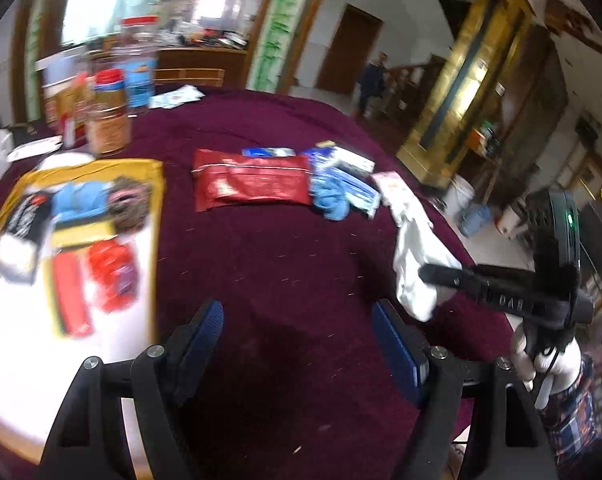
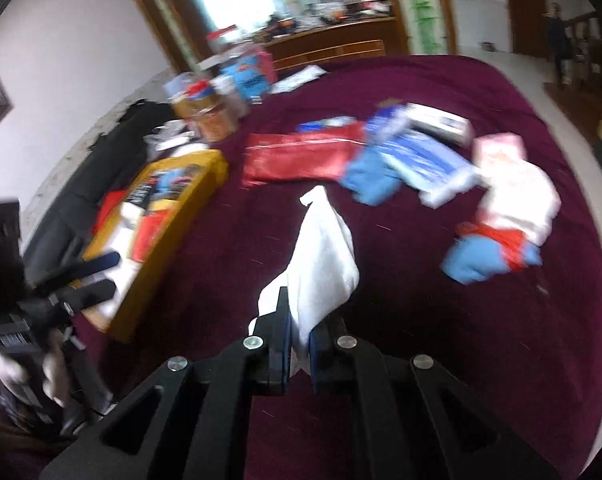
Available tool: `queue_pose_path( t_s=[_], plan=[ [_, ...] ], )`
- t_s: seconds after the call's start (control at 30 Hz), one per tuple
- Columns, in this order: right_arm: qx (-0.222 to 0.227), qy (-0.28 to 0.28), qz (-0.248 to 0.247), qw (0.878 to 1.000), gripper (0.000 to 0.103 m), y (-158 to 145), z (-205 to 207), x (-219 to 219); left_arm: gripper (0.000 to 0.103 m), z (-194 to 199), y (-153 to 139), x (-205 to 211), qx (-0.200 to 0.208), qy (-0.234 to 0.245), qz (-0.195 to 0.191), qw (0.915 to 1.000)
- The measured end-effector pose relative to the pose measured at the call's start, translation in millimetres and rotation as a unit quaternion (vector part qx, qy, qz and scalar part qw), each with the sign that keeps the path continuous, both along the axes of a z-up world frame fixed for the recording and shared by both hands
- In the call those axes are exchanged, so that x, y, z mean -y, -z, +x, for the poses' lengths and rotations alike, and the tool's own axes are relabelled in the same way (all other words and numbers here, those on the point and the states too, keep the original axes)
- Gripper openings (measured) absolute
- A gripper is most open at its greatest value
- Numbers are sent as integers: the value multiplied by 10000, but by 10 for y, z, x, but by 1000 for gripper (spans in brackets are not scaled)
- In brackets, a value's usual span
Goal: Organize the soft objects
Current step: 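Grasp the blue knitted cloth with the left tool while the right tool holds the white cloth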
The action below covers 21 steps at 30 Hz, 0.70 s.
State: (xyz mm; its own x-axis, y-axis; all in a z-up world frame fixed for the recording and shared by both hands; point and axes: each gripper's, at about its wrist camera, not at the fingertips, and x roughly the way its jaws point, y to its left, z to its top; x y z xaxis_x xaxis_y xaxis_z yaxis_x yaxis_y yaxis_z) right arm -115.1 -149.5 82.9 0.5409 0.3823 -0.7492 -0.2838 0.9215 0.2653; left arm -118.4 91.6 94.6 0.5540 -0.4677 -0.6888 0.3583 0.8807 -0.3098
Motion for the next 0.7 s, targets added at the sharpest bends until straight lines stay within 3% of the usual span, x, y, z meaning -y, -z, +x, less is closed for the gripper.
queue_pose_path(
  t_s=[0.17,0.3,0.5,0.7],
  plan=[
    [116,746,-156,9970,7,75,-294,586,79,244,85,503,-12,550,258,9982],
    [178,1129,5,9934,7,98,-434,966,79,421,197,904,-97,764,484,9959],
    [194,1367,359,9898,7,179,-517,1290,79,931,338,1319,61,331,1037,9940],
    [172,1348,589,9890,7,240,-484,1354,79,1438,506,1435,-32,95,1171,9931]
  ],
)
